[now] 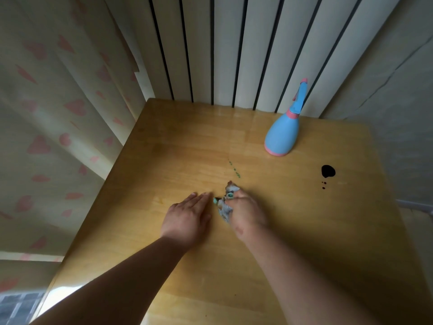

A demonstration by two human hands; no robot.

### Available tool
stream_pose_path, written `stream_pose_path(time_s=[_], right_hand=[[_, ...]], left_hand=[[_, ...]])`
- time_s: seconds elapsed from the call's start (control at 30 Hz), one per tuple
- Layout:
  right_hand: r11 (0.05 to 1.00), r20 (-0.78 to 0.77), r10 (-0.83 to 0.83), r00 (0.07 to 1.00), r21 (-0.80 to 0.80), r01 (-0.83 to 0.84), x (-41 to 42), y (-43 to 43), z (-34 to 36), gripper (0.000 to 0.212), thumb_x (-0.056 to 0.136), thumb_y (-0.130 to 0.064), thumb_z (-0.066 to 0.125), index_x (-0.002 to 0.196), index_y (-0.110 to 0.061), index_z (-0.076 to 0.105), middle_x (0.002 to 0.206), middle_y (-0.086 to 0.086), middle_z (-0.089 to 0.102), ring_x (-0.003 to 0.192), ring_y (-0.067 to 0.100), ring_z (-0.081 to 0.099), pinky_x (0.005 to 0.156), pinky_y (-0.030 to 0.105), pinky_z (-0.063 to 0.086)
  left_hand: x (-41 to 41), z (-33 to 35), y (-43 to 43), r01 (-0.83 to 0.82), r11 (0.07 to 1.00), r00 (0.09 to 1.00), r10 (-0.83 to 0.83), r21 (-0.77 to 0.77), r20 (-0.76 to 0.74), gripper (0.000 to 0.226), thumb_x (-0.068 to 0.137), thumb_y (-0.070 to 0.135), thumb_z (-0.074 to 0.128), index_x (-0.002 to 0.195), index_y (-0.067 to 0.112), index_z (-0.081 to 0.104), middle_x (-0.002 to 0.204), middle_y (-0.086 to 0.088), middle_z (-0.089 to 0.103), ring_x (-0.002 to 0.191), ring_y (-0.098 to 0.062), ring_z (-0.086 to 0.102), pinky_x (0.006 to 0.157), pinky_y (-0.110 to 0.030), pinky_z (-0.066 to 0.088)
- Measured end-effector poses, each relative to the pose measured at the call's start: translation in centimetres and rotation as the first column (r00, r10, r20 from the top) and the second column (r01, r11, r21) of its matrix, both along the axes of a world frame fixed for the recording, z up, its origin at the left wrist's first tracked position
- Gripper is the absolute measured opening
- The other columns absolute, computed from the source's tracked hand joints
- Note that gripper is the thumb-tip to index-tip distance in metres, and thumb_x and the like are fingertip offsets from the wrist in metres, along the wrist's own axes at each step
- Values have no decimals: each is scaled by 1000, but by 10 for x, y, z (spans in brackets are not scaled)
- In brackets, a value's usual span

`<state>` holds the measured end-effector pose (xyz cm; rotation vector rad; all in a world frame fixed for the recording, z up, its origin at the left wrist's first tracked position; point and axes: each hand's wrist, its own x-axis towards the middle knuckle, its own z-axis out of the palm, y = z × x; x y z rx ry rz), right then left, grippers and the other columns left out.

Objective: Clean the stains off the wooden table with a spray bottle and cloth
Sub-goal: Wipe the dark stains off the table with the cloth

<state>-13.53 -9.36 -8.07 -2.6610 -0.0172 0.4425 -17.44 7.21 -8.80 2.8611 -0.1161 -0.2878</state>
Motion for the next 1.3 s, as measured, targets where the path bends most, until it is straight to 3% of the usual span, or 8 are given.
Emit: stream_pose_path(time_s=[0.17,0.33,0.47,0.7,0.83,0.93,1.07,1.3], right_hand=[[996,-76,-91,993,-29,89,11,-9,10,28,87,-16,56,112,-13,67,115,2,65,104,22,62,83,23,49],[853,-10,-499,867,172,493,24,-26,18,27,89,-6,53,110,-8,71,112,11,69,103,29,64,78,23,45],[961,36,-164,986,233,151,6,-12,2,33,84,-17,56,108,-34,72,134,4,53,125,31,48,108,37,38],[960,112,280,954,-39,-277,-17,-37,4,37,89,-33,60,124,-24,66,133,-9,49,124,18,42,106,26,34],[998,132,37,991,49,-44,7,-31,-1,22,90,-6,55,107,-9,68,132,11,56,112,31,57,96,36,48],[999,173,-31,984,-12,33,25,-11,-2,38,93,-5,53,130,-11,59,144,3,45,125,23,47,106,28,37],[991,179,127,976,14,-132,30,18,4,42,93,-12,55,135,-19,54,149,-2,42,137,20,32,111,21,18],[956,131,291,948,-12,-292,-17,-4,4,34,94,-16,54,126,-23,64,135,-7,57,125,22,41,104,19,27]], left_hand=[[4,0,1,7,1000,1000,-7,13,-6,54,101,48,39,153,36,29,159,18,27,148,-5,17,117,-29,23],[1,-4,1,-12,1000,1000,13,-6,15,52,101,45,40,152,36,31,158,18,27,148,-4,17,115,-29,23],[-1,-8,0,-15,1000,999,15,-4,28,52,101,44,40,152,34,33,158,17,29,148,-6,19,115,-30,24],[-1,-6,-1,-8,1000,1000,8,1,17,52,101,45,39,152,35,31,158,17,28,148,-5,18,116,-30,24],[1,-1,-1,-3,1000,1000,3,-13,21,52,102,45,38,153,35,29,159,18,25,149,-4,15,116,-28,21],[0,-1,-2,8,1000,999,-7,-12,37,52,102,42,40,153,33,30,159,17,26,149,-5,16,115,-27,21],[4,-2,1,18,1000,999,-17,-8,36,57,100,41,47,153,28,32,159,12,29,148,-7,21,113,-27,25],[3,3,2,-26,999,1000,26,-20,13,61,98,46,50,152,24,35,159,9,29,146,-7,26,114,-25,24]])
